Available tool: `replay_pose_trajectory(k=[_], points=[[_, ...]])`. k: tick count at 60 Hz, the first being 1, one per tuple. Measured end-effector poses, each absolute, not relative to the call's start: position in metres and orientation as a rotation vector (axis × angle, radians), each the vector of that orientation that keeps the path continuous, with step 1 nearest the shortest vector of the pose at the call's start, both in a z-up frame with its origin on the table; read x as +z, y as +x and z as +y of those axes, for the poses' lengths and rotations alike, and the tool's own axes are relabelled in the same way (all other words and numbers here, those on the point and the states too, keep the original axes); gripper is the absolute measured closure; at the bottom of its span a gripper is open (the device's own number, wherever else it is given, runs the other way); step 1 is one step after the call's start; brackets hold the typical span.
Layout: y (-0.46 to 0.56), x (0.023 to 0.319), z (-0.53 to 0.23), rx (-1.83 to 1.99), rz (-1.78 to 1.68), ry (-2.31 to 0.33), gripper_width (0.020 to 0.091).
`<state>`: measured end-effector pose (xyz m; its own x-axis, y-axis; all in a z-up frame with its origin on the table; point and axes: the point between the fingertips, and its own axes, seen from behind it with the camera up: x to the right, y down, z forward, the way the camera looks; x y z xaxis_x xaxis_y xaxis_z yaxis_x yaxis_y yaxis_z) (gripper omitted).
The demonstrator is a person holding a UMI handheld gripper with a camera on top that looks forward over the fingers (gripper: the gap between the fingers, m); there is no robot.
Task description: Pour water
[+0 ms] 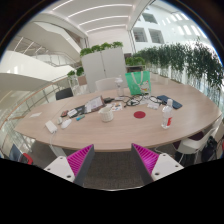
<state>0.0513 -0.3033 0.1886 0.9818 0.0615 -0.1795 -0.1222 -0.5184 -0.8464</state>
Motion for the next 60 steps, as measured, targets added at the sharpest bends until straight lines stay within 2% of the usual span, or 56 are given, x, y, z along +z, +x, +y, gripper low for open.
replay_pose_trajectory(k=[14,26,37,49,60], points=[[0.075,0.180,-0.305,0.162,0.057,-2.058,0.0274],[0.156,0.166,-0.257,0.070,0.107,-1.942,0.0272],[0.254,0.133,-0.175,-0.030,0.137,-1.857,0.0274],[0.328,0.066,-0.083,-0.107,0.149,-1.872,0.0273],[0.353,0.050,-0.025,-0.078,0.184,-1.837,0.0279]])
